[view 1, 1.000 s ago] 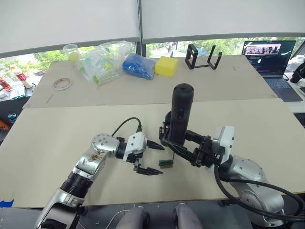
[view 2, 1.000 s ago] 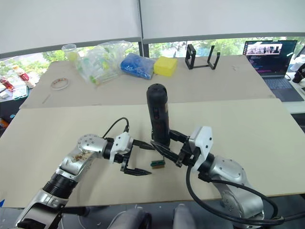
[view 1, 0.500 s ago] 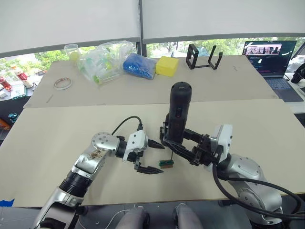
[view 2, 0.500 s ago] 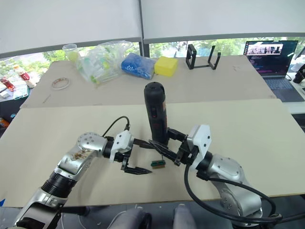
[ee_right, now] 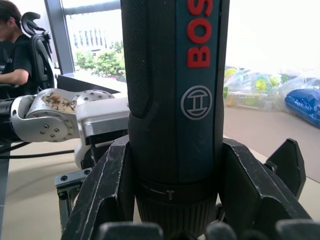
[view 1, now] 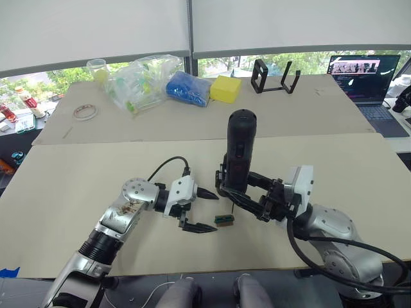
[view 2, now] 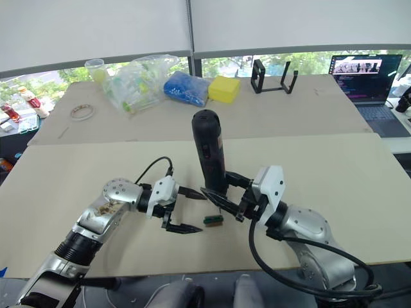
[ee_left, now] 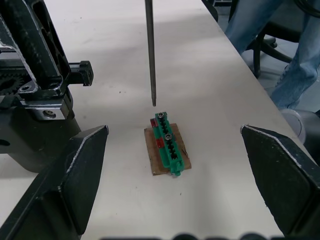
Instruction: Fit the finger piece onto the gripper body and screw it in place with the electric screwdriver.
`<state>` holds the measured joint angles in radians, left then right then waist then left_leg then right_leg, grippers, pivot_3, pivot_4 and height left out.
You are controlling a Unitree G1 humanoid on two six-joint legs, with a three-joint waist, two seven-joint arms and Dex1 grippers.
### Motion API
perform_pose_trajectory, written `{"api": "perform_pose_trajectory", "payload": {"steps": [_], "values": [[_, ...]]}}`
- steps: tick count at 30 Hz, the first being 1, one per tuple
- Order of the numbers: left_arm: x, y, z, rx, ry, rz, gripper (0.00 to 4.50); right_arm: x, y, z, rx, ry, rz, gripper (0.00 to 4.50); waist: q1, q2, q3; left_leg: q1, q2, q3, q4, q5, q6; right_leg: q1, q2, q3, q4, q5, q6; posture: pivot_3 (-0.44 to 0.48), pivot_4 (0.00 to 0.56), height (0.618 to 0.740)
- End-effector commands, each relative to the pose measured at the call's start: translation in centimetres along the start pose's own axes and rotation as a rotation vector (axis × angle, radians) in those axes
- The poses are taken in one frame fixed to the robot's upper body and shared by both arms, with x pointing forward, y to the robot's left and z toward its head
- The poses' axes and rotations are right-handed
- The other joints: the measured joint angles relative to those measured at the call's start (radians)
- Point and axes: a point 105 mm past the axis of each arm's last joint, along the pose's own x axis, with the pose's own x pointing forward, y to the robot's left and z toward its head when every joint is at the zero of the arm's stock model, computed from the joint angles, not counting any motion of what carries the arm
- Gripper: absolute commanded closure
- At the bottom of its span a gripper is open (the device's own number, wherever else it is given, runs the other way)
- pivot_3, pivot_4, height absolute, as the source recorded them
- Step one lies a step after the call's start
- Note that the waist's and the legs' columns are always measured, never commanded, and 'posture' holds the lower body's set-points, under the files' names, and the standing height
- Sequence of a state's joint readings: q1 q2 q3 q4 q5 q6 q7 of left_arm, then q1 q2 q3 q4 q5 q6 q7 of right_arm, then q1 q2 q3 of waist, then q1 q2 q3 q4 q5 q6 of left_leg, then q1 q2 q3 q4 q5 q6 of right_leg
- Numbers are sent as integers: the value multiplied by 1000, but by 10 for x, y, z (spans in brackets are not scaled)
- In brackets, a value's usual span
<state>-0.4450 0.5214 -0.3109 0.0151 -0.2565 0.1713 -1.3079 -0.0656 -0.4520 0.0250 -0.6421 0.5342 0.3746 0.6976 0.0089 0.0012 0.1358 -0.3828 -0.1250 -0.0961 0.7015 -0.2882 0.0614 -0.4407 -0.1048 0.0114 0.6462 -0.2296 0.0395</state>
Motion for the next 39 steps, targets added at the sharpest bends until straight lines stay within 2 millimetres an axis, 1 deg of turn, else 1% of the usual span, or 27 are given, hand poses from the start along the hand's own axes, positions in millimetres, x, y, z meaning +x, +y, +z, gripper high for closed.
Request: {"api": "perform_pose_trajectory", "payload": {"steps": [1,7,15,39], "values": [[-1,-2,0,30,-5,-5,0,2,2,19,-40,-69,26,2593,0,0,0,0,0,0,0,0,0,0,0,0,0,0,0,0,150,740],[-2,-7,-10,33,-3,-14,0,3,4,19,-31,-67,36,2593,0,0,0,0,0,0,0,0,0,0,0,0,0,0,0,0,150,740],[-3,-8,-19,38,0,-19,0,4,4,21,-23,-70,43,2593,0,0,0,0,0,0,0,0,0,0,0,0,0,0,0,0,150,740],[1,-6,-26,40,-25,-12,0,2,5,16,-3,-46,54,2593,0,0,0,0,0,0,0,0,0,0,0,0,0,0,0,0,150,740]]}}
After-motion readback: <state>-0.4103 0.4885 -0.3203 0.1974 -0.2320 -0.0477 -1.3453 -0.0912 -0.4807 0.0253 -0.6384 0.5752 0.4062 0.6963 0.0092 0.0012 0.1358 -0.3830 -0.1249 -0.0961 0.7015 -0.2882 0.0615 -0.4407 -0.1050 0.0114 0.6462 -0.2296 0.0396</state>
